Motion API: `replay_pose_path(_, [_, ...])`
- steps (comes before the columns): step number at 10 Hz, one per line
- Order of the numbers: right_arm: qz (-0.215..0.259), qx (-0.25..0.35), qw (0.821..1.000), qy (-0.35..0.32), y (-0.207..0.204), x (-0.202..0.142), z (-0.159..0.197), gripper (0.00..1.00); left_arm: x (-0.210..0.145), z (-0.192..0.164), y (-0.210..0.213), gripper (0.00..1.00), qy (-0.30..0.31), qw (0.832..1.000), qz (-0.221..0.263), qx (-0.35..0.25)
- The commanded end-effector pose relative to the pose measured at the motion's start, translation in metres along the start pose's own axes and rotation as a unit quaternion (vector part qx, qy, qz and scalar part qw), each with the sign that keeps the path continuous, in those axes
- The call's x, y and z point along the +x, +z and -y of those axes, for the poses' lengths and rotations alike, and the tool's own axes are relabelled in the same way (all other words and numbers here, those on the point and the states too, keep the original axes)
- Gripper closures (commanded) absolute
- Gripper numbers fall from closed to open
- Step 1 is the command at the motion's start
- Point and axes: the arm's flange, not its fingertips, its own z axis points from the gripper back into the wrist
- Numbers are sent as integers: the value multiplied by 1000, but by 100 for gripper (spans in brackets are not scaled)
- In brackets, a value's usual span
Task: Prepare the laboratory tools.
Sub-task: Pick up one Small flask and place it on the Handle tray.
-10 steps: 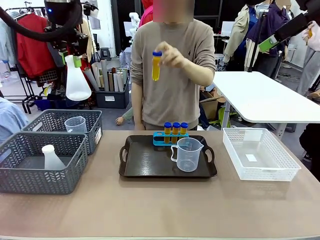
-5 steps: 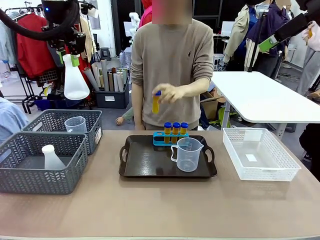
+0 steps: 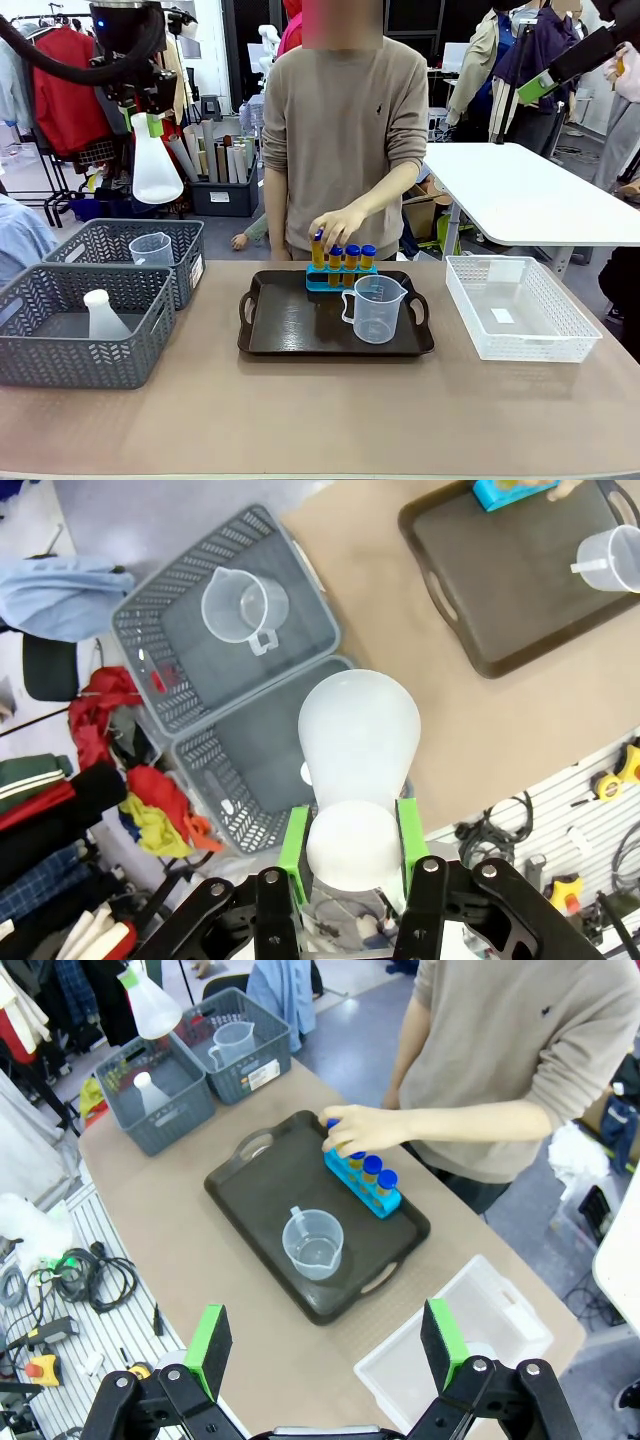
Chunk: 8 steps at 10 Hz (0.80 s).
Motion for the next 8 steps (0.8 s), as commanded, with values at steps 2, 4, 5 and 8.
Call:
replay_pose_path(2, [1, 2, 1000, 3, 1, 0, -1, 0, 29, 25, -9, 100, -27, 1000, -8, -7])
replay_pose_path(4, [1, 2, 1000, 3, 1, 0, -1, 0, 48, 50, -16, 100, -46, 999, -10, -8])
replay_pose_path(5, [1, 2, 1000, 3, 1, 0, -1, 0, 59, 61, -24, 100, -54, 999, -6, -9])
replay_pose_path(8, [1, 2, 1000, 3, 1, 0, -1, 0, 83, 95, -57, 100, -92, 995, 7, -29])
